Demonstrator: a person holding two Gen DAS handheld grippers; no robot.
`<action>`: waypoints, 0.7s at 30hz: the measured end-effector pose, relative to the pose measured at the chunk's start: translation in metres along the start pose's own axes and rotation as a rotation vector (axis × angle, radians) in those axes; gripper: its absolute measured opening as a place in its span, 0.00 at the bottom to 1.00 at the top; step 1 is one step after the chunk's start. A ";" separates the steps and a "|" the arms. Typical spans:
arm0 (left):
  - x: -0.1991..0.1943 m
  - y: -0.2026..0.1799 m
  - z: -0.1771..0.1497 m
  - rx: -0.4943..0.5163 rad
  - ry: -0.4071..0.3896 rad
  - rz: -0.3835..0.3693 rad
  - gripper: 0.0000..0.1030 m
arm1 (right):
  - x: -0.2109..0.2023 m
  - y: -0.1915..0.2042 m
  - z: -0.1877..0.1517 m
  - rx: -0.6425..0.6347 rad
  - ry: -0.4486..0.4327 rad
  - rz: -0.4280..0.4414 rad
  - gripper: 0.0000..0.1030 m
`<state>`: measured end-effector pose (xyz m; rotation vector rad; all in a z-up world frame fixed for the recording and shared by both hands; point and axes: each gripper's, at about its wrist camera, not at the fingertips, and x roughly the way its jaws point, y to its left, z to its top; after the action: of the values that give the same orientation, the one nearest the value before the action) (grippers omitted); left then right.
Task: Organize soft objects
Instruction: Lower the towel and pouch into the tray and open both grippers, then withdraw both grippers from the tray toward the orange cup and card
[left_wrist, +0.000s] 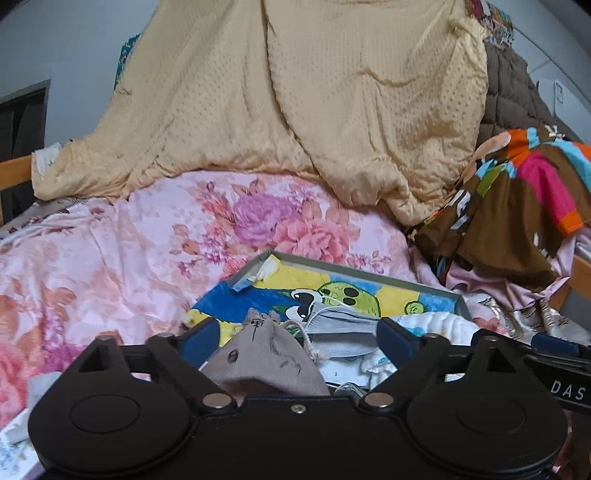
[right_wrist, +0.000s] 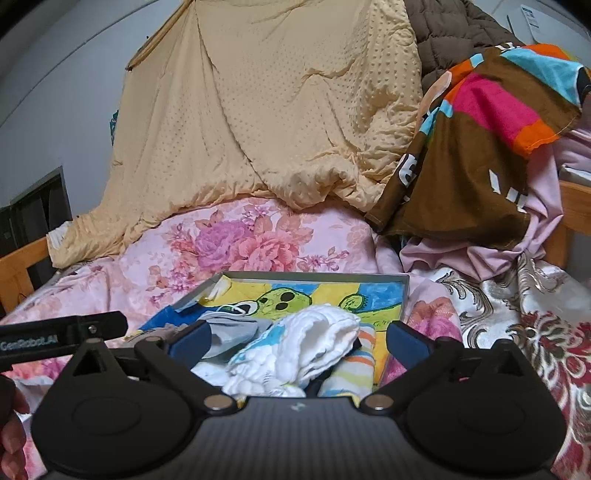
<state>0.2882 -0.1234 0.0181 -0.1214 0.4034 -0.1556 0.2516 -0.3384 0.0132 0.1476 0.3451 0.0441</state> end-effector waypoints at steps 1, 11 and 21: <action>-0.008 0.002 0.000 0.000 -0.006 -0.002 0.92 | -0.006 0.002 0.001 0.000 -0.002 -0.002 1.00; -0.083 0.017 -0.003 0.018 -0.077 -0.023 0.99 | -0.065 0.036 -0.003 -0.076 -0.037 0.005 1.00; -0.145 0.042 -0.022 0.044 -0.083 0.000 0.99 | -0.116 0.064 -0.012 -0.092 -0.077 0.055 1.00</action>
<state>0.1530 -0.0591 0.0474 -0.0839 0.3173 -0.1585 0.1376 -0.2809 0.0502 0.0675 0.2621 0.1084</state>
